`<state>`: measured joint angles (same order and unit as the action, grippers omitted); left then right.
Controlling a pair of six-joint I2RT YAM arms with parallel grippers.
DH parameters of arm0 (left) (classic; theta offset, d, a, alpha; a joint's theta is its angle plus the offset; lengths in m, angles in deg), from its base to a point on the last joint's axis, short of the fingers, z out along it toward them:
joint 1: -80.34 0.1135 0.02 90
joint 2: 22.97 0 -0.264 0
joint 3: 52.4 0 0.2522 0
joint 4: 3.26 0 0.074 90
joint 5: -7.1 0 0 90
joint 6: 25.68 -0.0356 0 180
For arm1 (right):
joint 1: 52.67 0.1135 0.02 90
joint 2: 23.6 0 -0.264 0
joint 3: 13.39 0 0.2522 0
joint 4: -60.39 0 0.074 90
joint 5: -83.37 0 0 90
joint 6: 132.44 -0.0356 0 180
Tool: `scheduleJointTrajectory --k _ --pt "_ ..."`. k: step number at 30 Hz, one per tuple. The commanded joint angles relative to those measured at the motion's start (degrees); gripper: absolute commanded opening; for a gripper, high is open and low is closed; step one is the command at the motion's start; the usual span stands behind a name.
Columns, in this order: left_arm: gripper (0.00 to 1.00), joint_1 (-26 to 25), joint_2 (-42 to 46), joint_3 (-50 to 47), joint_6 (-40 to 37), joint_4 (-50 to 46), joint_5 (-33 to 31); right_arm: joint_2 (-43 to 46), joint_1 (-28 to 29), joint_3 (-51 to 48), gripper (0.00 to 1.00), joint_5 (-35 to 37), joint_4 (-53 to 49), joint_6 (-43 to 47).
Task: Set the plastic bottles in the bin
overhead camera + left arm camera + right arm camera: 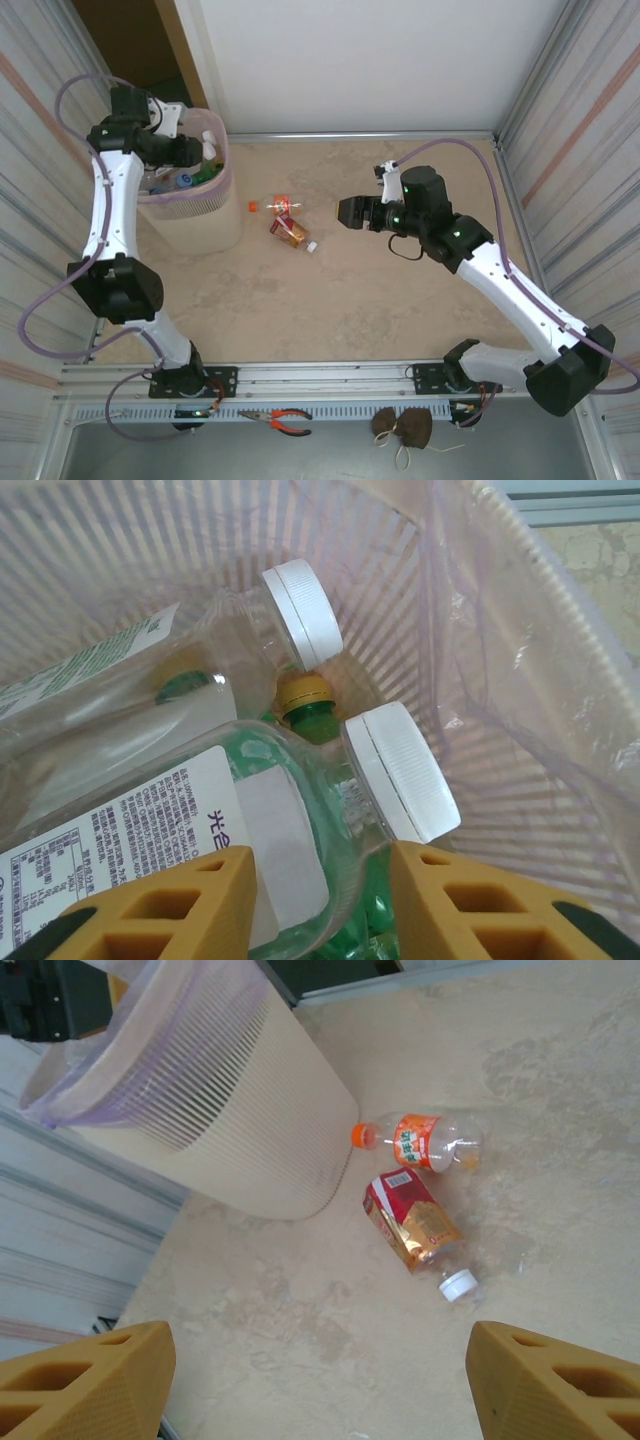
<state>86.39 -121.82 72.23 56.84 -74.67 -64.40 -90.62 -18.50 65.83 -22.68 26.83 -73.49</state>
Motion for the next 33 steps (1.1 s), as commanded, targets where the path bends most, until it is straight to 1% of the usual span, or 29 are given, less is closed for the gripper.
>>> scheduleJointTrajectory --k 1,8,16,20,26,30,33 --pt "0.42 1.6 3.4 0.9 0.7 -2.3 4.1 -1.0 0.6 2.2 0.75 1.0 -0.5 0.8" --pt "0.48 4.5 7.7 3.2 1.5 -3.4 5.9 -4.8 0.7 4.0 0.75 0.3 -1.8 2.5" --pt "0.49 5.7 14.6 0.7 3.7 -2.0 10.1 -13.8 0.7 7.1 0.73 -2.0 -4.4 7.3" --pt "0.5 5.9 19.4 -4.1 6.0 0.8 12.7 -19.5 1.0 8.4 0.71 -3.1 -3.9 11.2" --pt "0.52 5.9 27.1 -15.2 11.8 9.0 19.0 -30.4 2.1 10.3 0.66 -1.3 -0.9 20.1" --pt "0.53 5.8 30.1 -20.2 14.3 12.6 21.6 -37.7 3.4 12.0 0.64 -0.4 2.3 26.5" --pt "0.53 5.9 31.1 -22.2 15.1 13.3 22.3 -42.6 3.9 14.0 0.63 -0.8 3.0 28.9"
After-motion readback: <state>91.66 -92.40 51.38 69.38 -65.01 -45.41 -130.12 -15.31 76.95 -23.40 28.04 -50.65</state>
